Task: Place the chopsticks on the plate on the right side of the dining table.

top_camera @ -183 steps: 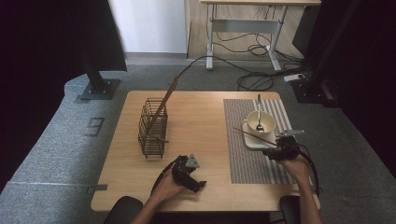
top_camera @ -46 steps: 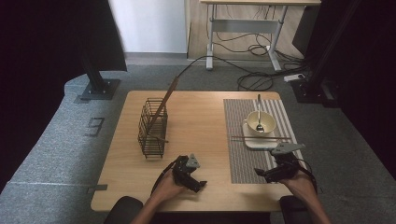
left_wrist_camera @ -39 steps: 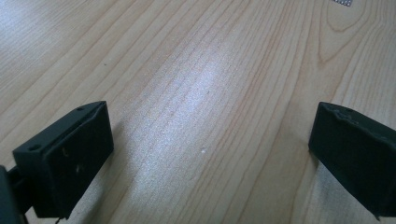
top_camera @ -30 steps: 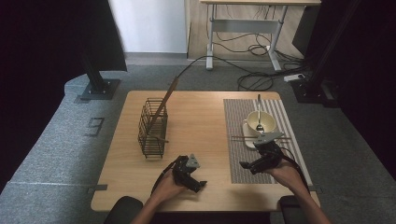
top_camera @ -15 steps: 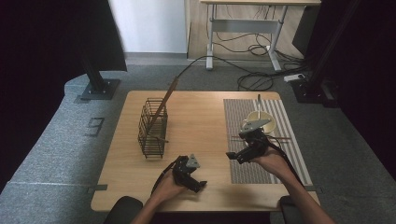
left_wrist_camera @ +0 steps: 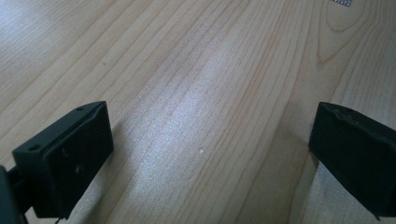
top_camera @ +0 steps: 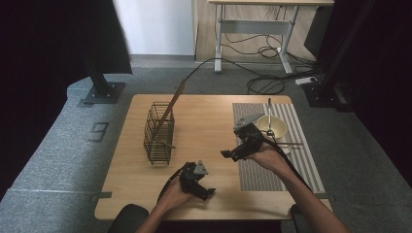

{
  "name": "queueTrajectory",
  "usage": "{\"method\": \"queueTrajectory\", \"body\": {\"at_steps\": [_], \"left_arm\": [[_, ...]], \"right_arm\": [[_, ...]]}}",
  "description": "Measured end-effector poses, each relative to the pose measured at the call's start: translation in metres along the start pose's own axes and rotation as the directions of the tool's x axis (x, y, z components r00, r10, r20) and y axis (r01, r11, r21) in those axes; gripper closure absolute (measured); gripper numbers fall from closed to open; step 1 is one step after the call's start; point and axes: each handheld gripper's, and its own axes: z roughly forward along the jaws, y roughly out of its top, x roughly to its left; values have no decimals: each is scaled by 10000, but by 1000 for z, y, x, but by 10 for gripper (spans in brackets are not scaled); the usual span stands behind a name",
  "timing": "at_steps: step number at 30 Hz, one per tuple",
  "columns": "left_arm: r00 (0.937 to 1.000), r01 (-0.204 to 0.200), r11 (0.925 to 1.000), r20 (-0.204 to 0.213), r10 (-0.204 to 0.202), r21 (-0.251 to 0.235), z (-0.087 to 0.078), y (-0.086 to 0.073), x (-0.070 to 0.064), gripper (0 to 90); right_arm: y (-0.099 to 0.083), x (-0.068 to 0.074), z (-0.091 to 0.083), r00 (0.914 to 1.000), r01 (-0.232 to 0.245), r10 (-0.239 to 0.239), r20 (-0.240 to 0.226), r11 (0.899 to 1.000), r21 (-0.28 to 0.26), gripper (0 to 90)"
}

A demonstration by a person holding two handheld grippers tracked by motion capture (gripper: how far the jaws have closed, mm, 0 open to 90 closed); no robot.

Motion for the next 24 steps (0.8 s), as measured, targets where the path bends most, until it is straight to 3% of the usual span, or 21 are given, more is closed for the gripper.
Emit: {"method": "queueTrajectory", "body": {"at_steps": [16, 24], "left_arm": [[10000, -11, 10000, 3, 11, 17, 0, 0, 0, 0], [10000, -64, 10000, 9, 64, 71, 0, 0, 0, 0]], "right_arm": [[41, 10, 31, 9972, 691, -695, -275, 9975, -160, 0], [60, 25, 51, 9912, 1160, -1161, -644, 9932, -45, 0]]}}
